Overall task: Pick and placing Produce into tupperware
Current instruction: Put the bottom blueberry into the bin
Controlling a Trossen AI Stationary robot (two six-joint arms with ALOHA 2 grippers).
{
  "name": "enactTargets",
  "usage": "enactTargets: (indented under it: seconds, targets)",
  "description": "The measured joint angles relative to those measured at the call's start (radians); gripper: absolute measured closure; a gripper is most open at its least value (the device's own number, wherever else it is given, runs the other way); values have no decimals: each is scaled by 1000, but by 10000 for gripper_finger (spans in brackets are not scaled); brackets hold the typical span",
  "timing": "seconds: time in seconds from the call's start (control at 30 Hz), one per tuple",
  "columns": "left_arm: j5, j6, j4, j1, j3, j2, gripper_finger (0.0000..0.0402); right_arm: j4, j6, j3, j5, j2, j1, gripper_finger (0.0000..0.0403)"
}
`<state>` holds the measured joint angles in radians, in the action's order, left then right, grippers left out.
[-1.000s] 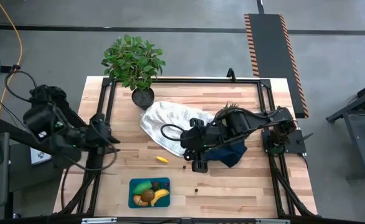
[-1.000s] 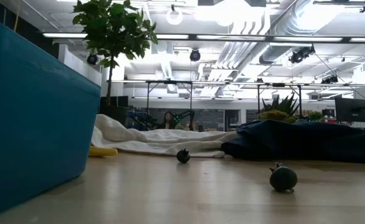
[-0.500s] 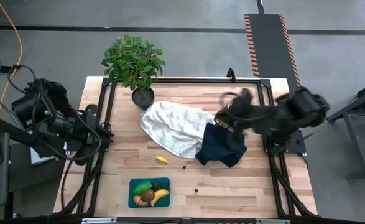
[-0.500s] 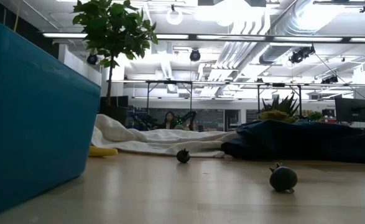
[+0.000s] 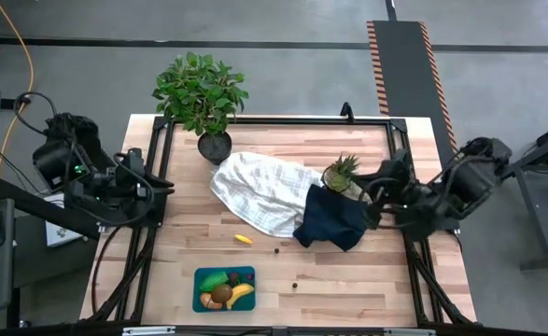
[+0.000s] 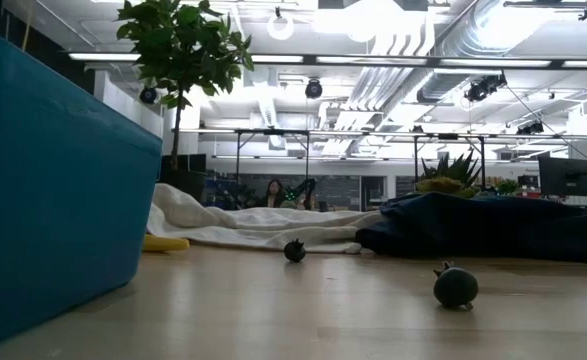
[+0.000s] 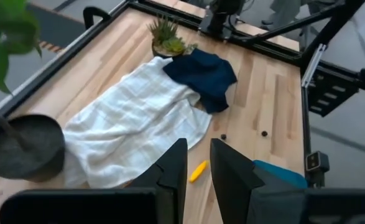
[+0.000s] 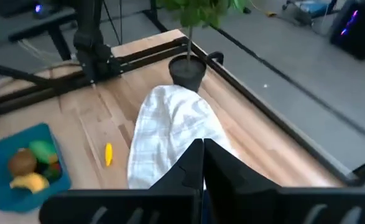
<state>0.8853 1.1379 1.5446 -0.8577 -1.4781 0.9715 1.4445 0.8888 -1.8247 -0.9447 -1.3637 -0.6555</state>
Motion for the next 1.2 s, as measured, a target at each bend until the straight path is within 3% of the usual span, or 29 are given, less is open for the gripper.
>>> enactTargets:
  seconds: [0.1, 0.17, 0.3, 0.43, 0.7, 0.93, 1.07, 1.2]
  targets:
    - [0, 11, -48, 0, 50, -25, 344, -267, -29, 261, 25, 119, 11, 403]
    - [1, 17, -61, 0, 64, -35, 344, -511, -127, 420, 118, 199, 49, 403]
    - [25, 41, -69, 0, 65, -36, 348, -988, -308, 703, 462, 319, 199, 403]
    - [23, 50, -86, 0, 65, -36, 351, -1280, -364, 886, 766, 367, 354, 403]
    - [23, 59, -69, 0, 86, -30, 349, -1359, -281, 1042, 1126, 274, 532, 403]
    - [8, 154, -113, 0, 304, -58, 348, -1447, -217, 1067, 1156, 154, 553, 403]
    - [7, 228, -219, 0, 447, -84, 348, -1544, -202, 1067, 1241, 102, 517, 403]
    - [4, 213, -344, 0, 545, -126, 348, -1542, -183, 1067, 1241, 66, 466, 403]
